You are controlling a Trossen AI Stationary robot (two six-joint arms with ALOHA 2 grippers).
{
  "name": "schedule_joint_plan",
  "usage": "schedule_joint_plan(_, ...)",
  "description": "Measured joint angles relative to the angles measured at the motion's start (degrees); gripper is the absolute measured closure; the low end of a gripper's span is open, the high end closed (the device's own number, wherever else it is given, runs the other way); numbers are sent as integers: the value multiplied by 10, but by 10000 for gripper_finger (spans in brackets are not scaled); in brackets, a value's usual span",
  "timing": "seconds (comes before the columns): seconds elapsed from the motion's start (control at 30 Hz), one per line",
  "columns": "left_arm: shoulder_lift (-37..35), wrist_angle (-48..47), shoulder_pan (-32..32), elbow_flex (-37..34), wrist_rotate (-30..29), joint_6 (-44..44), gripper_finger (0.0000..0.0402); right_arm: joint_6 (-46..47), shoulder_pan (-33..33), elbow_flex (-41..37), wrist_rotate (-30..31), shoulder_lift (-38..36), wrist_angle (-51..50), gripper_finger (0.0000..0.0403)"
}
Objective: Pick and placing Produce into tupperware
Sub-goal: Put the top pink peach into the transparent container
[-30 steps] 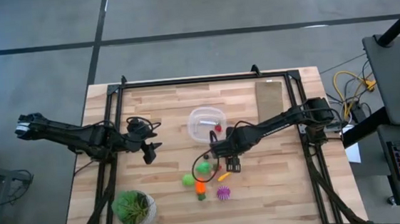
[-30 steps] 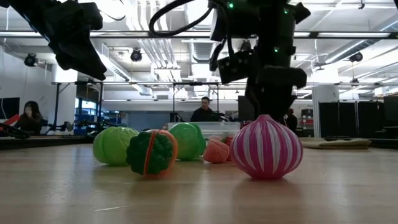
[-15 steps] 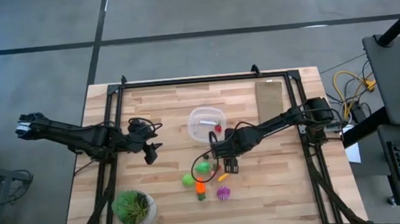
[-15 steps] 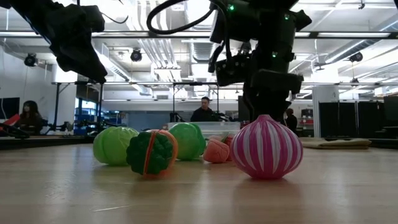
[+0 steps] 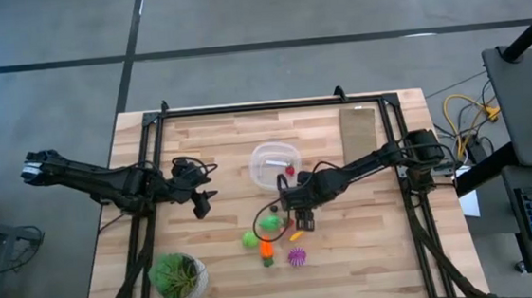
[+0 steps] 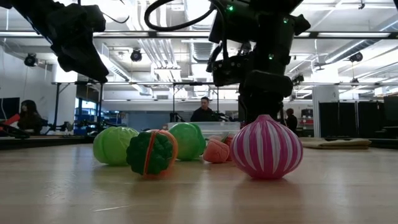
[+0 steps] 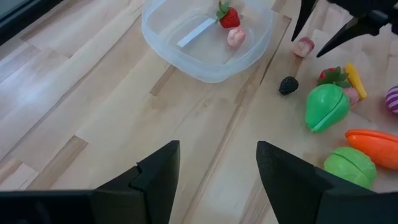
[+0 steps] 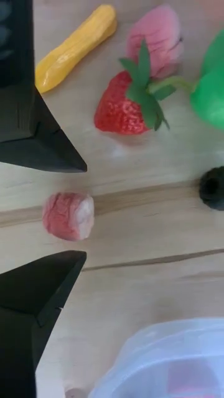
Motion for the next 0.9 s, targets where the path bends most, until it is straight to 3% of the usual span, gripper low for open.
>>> schedule_joint_plan(0.53, 0, 2, 0, 0, 0, -1, 203, 4, -1, 2, -18, 24, 1, 198)
schedule_joint_plan(0.9, 0, 1, 0, 0, 0, 0, 203, 0, -2, 6, -13, 23, -8, 277)
